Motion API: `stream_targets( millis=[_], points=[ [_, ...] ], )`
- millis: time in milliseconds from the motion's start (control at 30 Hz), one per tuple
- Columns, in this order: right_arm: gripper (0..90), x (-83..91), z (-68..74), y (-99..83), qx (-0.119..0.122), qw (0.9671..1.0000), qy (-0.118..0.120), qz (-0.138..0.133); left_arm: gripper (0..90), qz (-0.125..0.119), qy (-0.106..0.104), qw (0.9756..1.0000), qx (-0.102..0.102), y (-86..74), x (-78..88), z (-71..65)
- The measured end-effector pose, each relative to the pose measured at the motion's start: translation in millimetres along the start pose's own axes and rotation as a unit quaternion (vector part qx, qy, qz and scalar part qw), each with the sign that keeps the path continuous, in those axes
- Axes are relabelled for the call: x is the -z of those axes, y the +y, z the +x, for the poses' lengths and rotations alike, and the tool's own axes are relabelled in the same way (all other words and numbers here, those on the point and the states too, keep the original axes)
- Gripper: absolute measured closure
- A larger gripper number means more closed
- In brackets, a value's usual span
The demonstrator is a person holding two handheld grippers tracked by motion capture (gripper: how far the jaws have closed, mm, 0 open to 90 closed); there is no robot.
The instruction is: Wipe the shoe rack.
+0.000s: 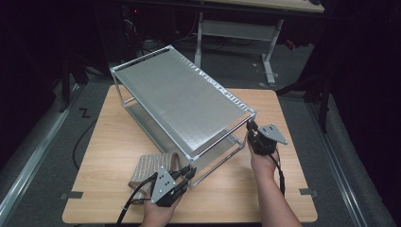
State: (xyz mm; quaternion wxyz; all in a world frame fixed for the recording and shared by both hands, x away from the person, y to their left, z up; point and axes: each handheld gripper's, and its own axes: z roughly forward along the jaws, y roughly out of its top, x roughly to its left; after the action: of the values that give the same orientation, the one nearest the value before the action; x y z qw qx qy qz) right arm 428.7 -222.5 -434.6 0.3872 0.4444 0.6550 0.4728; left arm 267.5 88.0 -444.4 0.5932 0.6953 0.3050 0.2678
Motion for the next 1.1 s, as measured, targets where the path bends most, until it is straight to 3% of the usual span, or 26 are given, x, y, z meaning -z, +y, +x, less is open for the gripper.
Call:
stream_targets(
  millis=[400,1100],
  points=[
    [80.8,39.1,-6.1,-12.0,-0.008,0.9999,0.003,-0.006,79.0,0.001,-0.014,0.9998,-0.017,-1.5,9.4,-0.8],
    [80.8,118.4,-0.2,-36.7,-0.022,0.9991,0.023,-0.028,77.0,0.004,0.005,0.9999,0.013,-3.7,15.1,22.3]
  ],
)
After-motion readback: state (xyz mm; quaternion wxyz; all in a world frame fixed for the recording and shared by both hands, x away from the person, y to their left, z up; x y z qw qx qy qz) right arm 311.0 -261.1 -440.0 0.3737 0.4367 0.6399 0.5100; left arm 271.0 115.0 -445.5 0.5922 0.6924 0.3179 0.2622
